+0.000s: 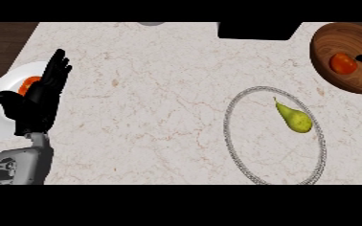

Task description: Pick the tomato from the placemat and place it in the bowl

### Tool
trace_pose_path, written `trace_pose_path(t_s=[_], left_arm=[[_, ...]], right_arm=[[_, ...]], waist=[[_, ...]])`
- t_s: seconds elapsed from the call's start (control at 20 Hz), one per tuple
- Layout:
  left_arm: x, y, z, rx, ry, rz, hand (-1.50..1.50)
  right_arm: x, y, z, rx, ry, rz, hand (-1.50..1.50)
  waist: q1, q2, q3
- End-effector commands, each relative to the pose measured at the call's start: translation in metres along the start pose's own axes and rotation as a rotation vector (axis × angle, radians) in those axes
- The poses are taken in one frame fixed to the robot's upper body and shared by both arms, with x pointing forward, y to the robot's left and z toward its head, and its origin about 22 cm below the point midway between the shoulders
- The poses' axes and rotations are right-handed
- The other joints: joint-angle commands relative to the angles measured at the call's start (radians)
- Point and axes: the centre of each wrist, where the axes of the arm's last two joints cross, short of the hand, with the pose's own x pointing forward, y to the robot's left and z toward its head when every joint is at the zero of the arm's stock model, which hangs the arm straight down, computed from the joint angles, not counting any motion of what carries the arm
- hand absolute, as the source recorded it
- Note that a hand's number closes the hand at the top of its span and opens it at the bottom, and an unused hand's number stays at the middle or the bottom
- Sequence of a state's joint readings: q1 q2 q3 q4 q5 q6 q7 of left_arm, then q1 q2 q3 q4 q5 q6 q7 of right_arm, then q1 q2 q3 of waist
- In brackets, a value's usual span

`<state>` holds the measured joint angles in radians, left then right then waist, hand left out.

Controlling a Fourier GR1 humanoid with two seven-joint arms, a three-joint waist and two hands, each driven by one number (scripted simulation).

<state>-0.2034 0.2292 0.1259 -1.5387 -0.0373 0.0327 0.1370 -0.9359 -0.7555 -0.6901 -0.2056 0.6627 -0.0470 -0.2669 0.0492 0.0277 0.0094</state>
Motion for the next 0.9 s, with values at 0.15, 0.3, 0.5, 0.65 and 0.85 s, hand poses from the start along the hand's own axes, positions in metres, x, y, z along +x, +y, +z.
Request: trace_pose_path(t_s=[0.15,0.3,0.5,0.65,0.85], left_arm=[[-0.002,0.001,0.0,0.03,0.003,0.002,0.0],[-0.008,0.018,0.005,-0.001,0.018,-0.011,0.0],[-0.006,0.014,0.008,0.013,0.004,-0.014,0.0],[-0.012,0.013,0.012,0.018,0.016,-0.009,0.0],[-0.004,0.006,0.004,0.02,0.018,0.003,0.0]], right_arm=[[-0.03,-0.039,0.011,-0.155,-0.047,-0.424,-1.5],[-0.057,-0.076,0.028,-0.128,-0.021,-0.423,-1.5],[-0.083,-0.118,0.05,-0.095,-0.018,-0.438,-1.5],[-0.104,-0.137,0.069,-0.085,-0.013,-0.471,-1.5],[-0.113,-0.143,0.078,-0.017,-0.024,-0.55,-1.5]], waist=[[-0.018,-0.002,-0.001],[-0.009,-0.001,-0.002],[-0.019,-0.007,-0.001],[-0.021,-0.006,0.001],[-0.025,-0.009,0.0]])
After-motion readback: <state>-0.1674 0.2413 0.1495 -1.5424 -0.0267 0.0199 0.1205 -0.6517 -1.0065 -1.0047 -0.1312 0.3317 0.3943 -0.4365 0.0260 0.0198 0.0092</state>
